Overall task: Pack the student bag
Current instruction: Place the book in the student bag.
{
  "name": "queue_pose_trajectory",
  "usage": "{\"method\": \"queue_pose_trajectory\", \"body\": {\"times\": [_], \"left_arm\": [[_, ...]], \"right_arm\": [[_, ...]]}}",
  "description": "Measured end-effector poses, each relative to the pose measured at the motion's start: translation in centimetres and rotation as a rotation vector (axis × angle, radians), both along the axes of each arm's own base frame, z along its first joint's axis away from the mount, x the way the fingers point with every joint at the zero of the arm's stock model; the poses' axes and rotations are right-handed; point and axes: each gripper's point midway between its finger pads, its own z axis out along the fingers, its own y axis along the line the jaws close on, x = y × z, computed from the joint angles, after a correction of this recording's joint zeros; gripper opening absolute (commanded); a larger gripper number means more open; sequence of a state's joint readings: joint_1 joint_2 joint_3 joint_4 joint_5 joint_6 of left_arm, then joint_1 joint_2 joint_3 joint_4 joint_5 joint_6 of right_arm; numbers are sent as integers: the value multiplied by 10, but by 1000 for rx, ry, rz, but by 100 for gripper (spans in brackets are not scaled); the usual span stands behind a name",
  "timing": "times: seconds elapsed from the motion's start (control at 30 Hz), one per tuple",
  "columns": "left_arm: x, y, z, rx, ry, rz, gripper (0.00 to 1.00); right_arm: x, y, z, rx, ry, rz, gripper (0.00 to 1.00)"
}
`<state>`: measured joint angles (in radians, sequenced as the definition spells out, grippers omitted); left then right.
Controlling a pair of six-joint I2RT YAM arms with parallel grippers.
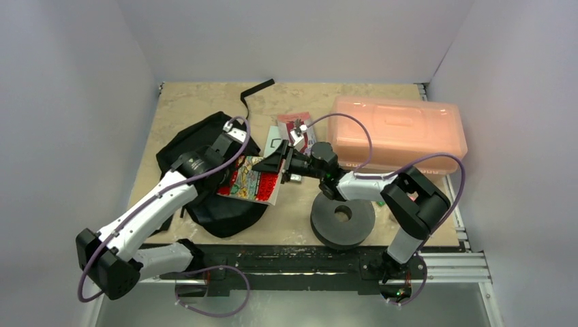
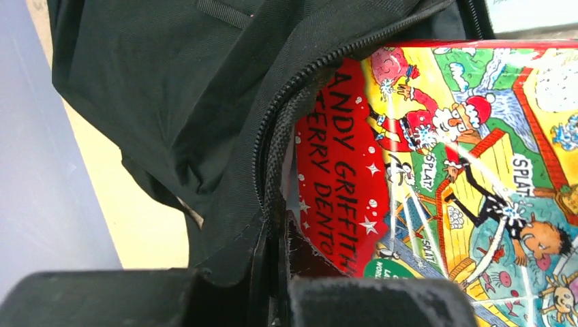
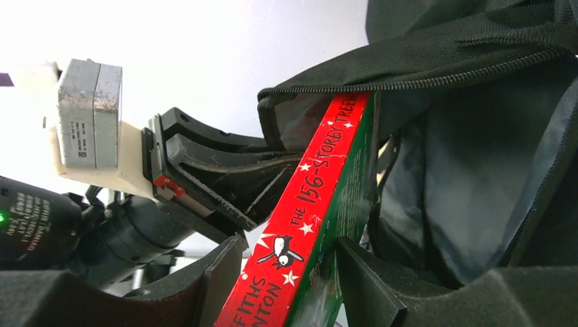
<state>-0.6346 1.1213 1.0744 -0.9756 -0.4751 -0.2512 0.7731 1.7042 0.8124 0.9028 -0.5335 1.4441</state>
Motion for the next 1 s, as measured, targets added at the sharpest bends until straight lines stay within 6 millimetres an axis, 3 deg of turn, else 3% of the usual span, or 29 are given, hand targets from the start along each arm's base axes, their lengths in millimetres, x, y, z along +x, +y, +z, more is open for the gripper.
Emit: {"method": "queue_pose_trajectory", "body": {"times": [0.17, 0.33, 0.43, 0.5, 0.77, 0.9, 1.0], "left_arm": [[7, 1, 2, 76, 50, -13, 0], [20, 5, 60, 51, -101, 2, 0], [21, 5, 97, -12, -198, 3, 0], [21, 5, 108, -33, -229, 3, 0], [27, 8, 116, -5, -266, 2, 0], [33, 5, 112, -16, -303, -22, 0], [35, 0, 102, -24, -301, -49, 0]], "right_arm": [[1, -4, -17, -94, -13, -19, 0], [2, -10, -43, -196, 38, -41, 0], [4, -10, -45, -208, 51, -57, 0], [9, -6, -40, -205, 50, -70, 0], [68, 37, -15, -101, 55, -162, 0], [94, 54, -16, -56, 28, -216, 0], [101, 60, -26, -42, -39, -252, 0]]}}
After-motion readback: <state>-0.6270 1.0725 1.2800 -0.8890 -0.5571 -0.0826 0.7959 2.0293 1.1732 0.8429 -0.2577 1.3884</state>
